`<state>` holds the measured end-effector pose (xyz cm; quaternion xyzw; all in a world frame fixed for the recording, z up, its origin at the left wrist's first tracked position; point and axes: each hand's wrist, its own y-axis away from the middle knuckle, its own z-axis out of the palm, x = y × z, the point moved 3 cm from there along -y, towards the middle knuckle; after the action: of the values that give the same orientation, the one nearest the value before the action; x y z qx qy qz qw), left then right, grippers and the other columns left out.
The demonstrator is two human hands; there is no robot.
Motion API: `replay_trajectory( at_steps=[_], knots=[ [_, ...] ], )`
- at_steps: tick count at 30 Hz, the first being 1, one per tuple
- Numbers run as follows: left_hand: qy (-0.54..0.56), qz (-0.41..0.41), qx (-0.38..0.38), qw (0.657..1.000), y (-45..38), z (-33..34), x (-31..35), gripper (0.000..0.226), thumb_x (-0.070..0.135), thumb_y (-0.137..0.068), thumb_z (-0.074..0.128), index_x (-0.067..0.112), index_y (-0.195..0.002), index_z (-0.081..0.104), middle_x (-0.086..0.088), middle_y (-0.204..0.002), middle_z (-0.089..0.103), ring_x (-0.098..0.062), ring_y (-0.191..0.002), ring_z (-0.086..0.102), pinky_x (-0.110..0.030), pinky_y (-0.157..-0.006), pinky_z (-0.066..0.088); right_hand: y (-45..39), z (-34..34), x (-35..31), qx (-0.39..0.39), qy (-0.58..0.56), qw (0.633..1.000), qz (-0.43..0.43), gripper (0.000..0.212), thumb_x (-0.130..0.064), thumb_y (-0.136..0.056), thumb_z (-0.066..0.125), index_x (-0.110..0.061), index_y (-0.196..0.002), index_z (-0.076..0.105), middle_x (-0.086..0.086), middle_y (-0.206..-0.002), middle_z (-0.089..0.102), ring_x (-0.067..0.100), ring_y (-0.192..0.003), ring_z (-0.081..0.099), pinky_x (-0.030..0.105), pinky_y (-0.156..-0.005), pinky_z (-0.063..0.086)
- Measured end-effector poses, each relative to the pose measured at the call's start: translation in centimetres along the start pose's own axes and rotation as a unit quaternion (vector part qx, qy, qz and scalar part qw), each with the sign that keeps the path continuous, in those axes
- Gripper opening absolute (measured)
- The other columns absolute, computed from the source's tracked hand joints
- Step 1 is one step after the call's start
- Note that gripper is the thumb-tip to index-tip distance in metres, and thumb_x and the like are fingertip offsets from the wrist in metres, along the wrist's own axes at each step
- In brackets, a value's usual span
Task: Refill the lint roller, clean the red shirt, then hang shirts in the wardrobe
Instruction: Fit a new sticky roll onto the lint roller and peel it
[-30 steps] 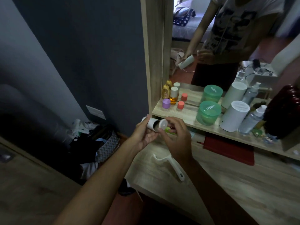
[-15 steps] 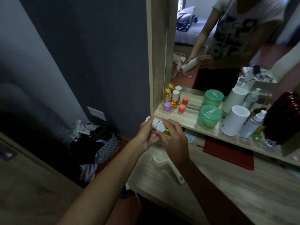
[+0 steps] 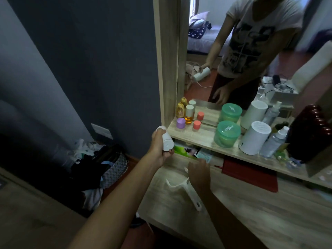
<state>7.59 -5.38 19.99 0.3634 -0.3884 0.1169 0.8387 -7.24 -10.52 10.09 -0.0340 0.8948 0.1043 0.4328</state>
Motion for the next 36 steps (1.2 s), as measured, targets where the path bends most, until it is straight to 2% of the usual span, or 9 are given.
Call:
replay_trajectory(
  at_steps=[3,7,10,14,19,25,29,33,36],
  knots=[
    [-0.034,0.008,-0.041,0.999,0.0,0.1,0.0,0.038,0.037,-0.091,0.053,0.026,-0.126,0.044,-0.008,-0.097,0.05,-0.018,-0.069,0.053,-0.022,-0.046,0.044,-0.5,2.7,3.6,-0.114,0.117,0.984,0.07,0.049,-0.051,-0.085,0.052,-0.009,-0.109,0.062,0.014,-0.107,0.065,0.031,-0.098,0.061,0.036,-0.075,0.045],
    [-0.062,0.017,-0.102,0.993,0.2,-0.1,-0.1,0.023,0.047,-0.092,0.052,0.041,-0.113,0.049,-0.009,-0.109,0.057,-0.021,-0.085,0.059,-0.032,-0.064,0.049,-1.2,6.9,7.3,-0.169,0.12,0.976,0.064,0.068,-0.06,-0.073,0.054,-0.033,-0.135,0.05,0.009,-0.116,0.066,0.026,-0.108,0.062,0.034,-0.083,0.044],
    [-0.098,0.027,-0.107,0.989,0.4,-0.4,0.1,0.029,0.051,-0.091,0.049,0.042,-0.119,0.046,-0.005,-0.11,0.057,-0.018,-0.085,0.059,-0.03,-0.06,0.051,-1.8,7.5,7.9,-0.184,0.148,0.967,0.095,0.048,-0.047,-0.086,0.052,-0.013,-0.12,0.059,0.012,-0.118,0.065,0.026,-0.11,0.06,0.031,-0.088,0.048],
    [-0.109,0.028,-0.099,0.989,0.3,-1.0,0.9,0.03,0.052,-0.092,0.048,0.045,-0.12,0.041,-0.006,-0.115,0.054,-0.02,-0.092,0.058,-0.033,-0.067,0.052,-0.1,5.0,3.7,-0.157,0.128,0.979,0.02,0.05,-0.048,-0.09,0.039,-0.013,-0.118,0.061,0.009,-0.113,0.067,0.023,-0.098,0.061,0.029,-0.086,0.046],
    [-0.135,0.089,-0.081,0.983,1.2,-1.0,2.7,0.034,0.05,-0.093,0.046,0.046,-0.126,0.039,-0.006,-0.114,0.055,-0.022,-0.095,0.058,-0.034,-0.068,0.051,1.2,-1.7,-3.5,-0.053,0.092,0.992,-0.068,0.027,-0.038,-0.091,0.053,-0.018,-0.108,0.059,0.009,-0.1,0.069,0.029,-0.096,0.064,0.033,-0.077,0.047],
    [-0.166,0.14,-0.106,0.97,2.5,0.6,3.9,0.044,0.05,-0.091,0.051,0.04,-0.133,0.044,-0.01,-0.12,0.06,-0.023,-0.093,0.063,-0.033,-0.068,0.051,2.7,-8.9,-12.1,0.016,0.11,0.976,-0.186,0.028,-0.039,-0.086,0.049,-0.023,-0.109,0.052,0.004,-0.086,0.066,0.029,-0.079,0.061,0.032,-0.063,0.041],
    [-0.147,0.16,-0.141,0.966,3.2,1.6,5.0,0.042,0.052,-0.091,0.05,0.041,-0.131,0.046,-0.003,-0.12,0.064,-0.017,-0.096,0.065,-0.033,-0.073,0.052,3.6,-10.7,-15.1,0.042,0.131,0.964,-0.227,0.027,-0.045,-0.087,0.044,-0.024,-0.1,0.053,0.009,-0.094,0.069,0.034,-0.086,0.062,0.035,-0.066,0.044],
    [-0.154,0.174,-0.18,0.956,3.4,2.6,5.5,0.042,0.05,-0.092,0.051,0.036,-0.131,0.049,-0.008,-0.123,0.064,-0.022,-0.101,0.067,-0.036,-0.079,0.055,4.3,-11.1,-17.0,0.056,0.14,0.959,-0.24,0.037,-0.05,-0.091,0.043,-0.025,-0.115,0.056,0.011,-0.106,0.068,0.037,-0.097,0.062,0.039,-0.078,0.049],
    [-0.143,0.177,-0.196,0.954,3.9,3.1,5.7,0.044,0.046,-0.094,0.05,0.032,-0.135,0.046,-0.013,-0.125,0.062,-0.021,-0.096,0.067,-0.031,-0.07,0.056,4.4,-11.1,-17.6,0.064,0.14,0.96,-0.233,0.034,-0.045,-0.09,0.045,-0.023,-0.114,0.055,0.01,-0.107,0.067,0.035,-0.097,0.062,0.039,-0.081,0.05]
  ],
)
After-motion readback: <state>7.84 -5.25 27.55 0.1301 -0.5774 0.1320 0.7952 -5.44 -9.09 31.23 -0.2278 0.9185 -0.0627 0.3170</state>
